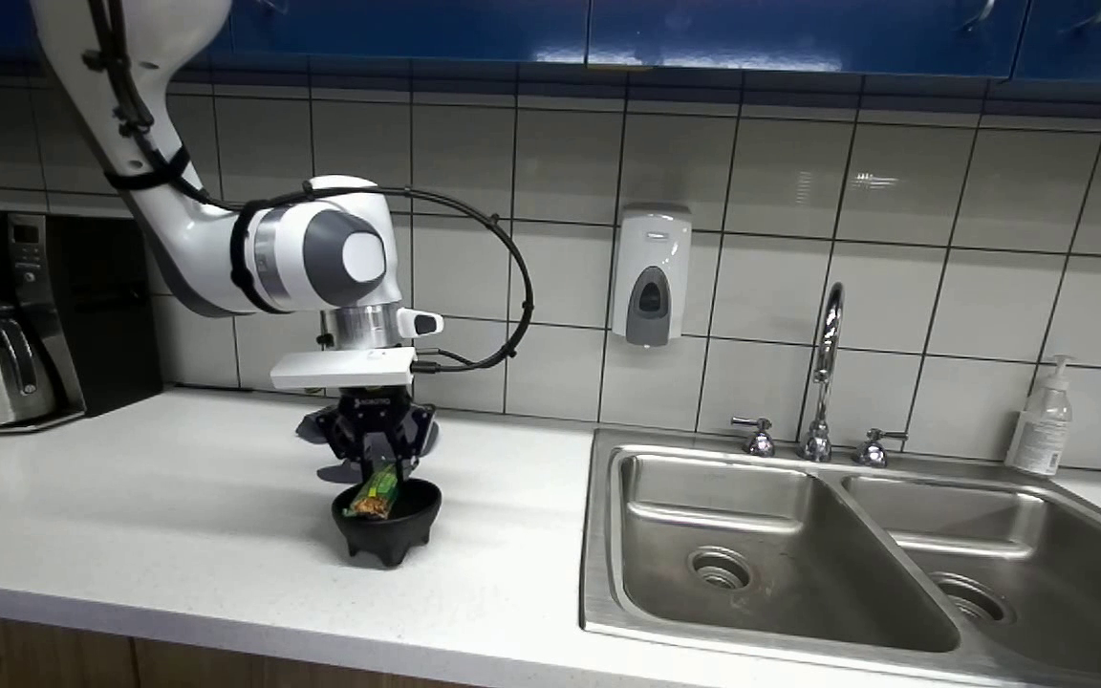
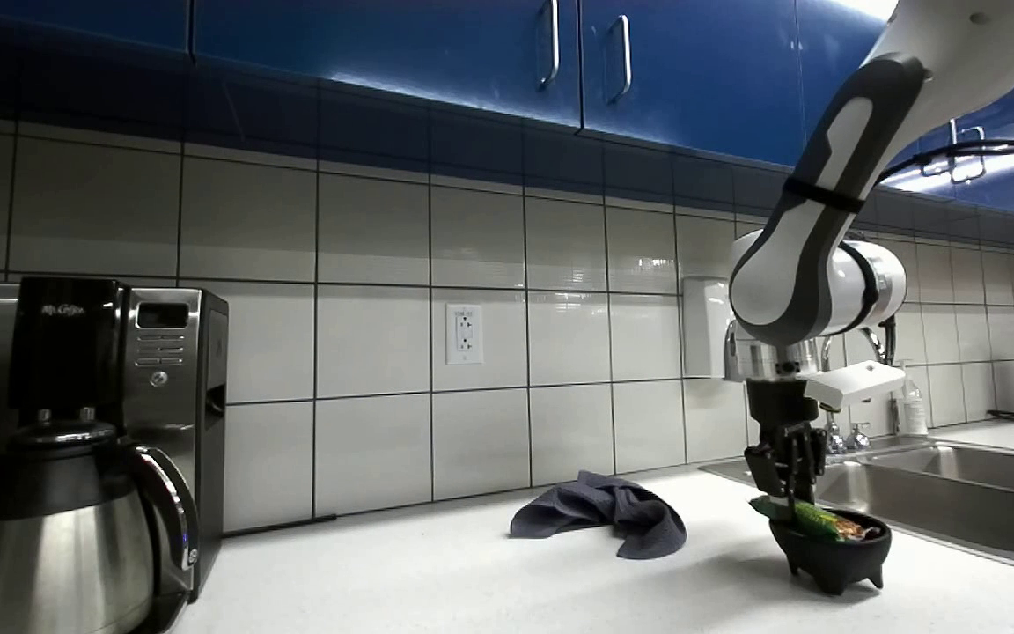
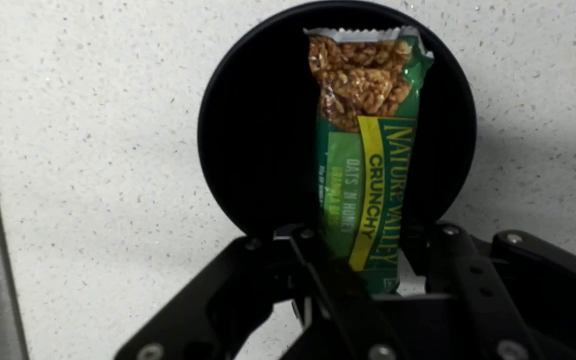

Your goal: Put the green bar in the bowl

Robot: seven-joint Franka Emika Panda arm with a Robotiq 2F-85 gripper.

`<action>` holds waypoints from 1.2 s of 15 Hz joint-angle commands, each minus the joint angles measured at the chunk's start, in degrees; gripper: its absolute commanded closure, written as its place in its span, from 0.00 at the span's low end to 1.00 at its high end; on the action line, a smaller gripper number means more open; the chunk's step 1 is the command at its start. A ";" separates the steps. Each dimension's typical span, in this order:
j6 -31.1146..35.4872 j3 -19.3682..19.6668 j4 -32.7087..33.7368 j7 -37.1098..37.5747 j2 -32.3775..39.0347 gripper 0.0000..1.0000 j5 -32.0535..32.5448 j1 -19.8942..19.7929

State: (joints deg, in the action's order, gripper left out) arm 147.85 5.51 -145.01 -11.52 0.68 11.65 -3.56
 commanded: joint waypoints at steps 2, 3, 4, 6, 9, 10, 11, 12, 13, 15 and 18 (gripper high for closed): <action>1.39 -0.54 -0.65 2.01 -0.66 0.80 1.97 -0.14; 1.50 -0.60 -0.74 2.09 -0.85 0.35 2.11 -0.09; 1.62 -0.70 -0.85 2.45 -1.00 0.34 2.42 -0.02; 1.81 -0.92 -0.95 2.62 -1.10 0.21 3.11 0.10; 1.74 -1.18 -0.98 2.74 -1.20 0.01 3.56 0.42; 1.14 -1.30 -0.89 2.10 -1.41 0.00 2.96 0.60; 0.41 -1.43 -0.72 1.75 -1.78 0.00 2.24 0.75; -0.61 -1.54 -0.47 1.20 -2.28 0.00 1.67 0.87; -1.90 -1.68 -0.09 0.50 -2.93 0.00 0.79 0.96; -3.92 -1.92 0.40 -0.35 -4.35 0.00 -1.27 1.07; -8.59 -1.97 1.45 -1.96 -6.54 0.00 -5.11 1.55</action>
State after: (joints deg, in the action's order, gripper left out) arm 145.31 4.18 -144.54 -11.62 -2.25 9.79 -2.23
